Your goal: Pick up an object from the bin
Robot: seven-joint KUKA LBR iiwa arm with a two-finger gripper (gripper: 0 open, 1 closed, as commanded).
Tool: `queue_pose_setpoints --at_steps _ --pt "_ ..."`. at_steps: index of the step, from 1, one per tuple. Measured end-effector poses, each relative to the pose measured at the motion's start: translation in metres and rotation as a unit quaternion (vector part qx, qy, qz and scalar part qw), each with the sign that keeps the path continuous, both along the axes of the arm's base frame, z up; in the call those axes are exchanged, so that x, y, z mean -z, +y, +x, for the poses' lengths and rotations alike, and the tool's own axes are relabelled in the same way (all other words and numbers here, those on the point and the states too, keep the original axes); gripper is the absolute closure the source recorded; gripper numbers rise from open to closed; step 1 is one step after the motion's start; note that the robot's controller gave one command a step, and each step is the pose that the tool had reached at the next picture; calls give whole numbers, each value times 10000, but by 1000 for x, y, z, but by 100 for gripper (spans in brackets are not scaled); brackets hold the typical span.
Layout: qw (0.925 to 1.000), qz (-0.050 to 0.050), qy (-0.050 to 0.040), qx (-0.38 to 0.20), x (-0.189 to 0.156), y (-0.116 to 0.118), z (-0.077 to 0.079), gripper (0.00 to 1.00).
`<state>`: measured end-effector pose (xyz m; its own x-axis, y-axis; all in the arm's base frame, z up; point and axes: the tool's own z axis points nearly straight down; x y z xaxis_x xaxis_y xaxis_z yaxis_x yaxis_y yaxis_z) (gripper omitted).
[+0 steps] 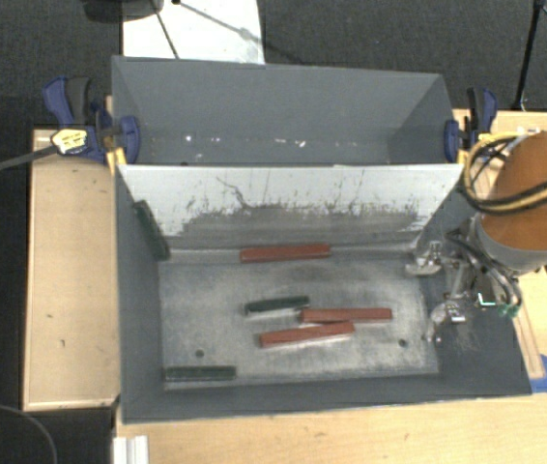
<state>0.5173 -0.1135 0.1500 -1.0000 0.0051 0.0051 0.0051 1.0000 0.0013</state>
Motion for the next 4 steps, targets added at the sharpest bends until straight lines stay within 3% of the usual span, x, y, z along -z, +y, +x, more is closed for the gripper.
queue_pose_setpoints --at_steps 2,3,4 --pt "10000 -15 -45 -52 -1 2 3 0" --pt "9953 -22 -116 -965 75 29 -8 100" --pt "9952 -22 -116 -973 75 29 -8 100"
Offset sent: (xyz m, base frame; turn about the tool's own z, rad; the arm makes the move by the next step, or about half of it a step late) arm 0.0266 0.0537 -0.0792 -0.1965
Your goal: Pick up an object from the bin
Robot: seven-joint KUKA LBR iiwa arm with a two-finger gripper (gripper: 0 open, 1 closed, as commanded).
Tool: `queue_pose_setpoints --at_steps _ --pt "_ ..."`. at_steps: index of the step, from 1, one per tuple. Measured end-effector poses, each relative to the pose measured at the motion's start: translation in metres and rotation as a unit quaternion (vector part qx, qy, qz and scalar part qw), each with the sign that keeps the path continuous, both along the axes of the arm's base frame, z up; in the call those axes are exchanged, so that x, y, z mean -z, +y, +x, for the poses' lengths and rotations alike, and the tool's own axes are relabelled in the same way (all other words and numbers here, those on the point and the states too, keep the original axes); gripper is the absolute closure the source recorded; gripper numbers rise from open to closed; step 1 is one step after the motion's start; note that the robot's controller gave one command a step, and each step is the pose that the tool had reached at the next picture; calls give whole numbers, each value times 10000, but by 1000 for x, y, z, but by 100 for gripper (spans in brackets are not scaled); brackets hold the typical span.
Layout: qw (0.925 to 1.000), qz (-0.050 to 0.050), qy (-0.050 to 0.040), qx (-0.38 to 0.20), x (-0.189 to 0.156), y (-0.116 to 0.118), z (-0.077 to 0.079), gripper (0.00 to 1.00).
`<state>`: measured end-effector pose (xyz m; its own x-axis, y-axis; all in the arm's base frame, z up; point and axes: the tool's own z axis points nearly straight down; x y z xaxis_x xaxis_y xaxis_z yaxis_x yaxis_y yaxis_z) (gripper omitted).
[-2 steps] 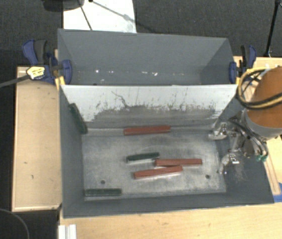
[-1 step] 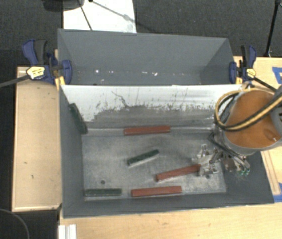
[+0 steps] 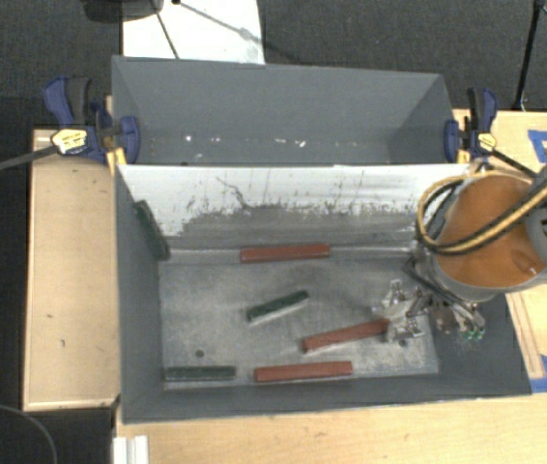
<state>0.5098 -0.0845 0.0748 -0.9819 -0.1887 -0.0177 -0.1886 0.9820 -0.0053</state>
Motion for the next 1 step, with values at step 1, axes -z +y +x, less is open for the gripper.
queue_pose_setpoints --at_steps 1 --pt "9999 4 73 -143 -138 -27 -1 100"
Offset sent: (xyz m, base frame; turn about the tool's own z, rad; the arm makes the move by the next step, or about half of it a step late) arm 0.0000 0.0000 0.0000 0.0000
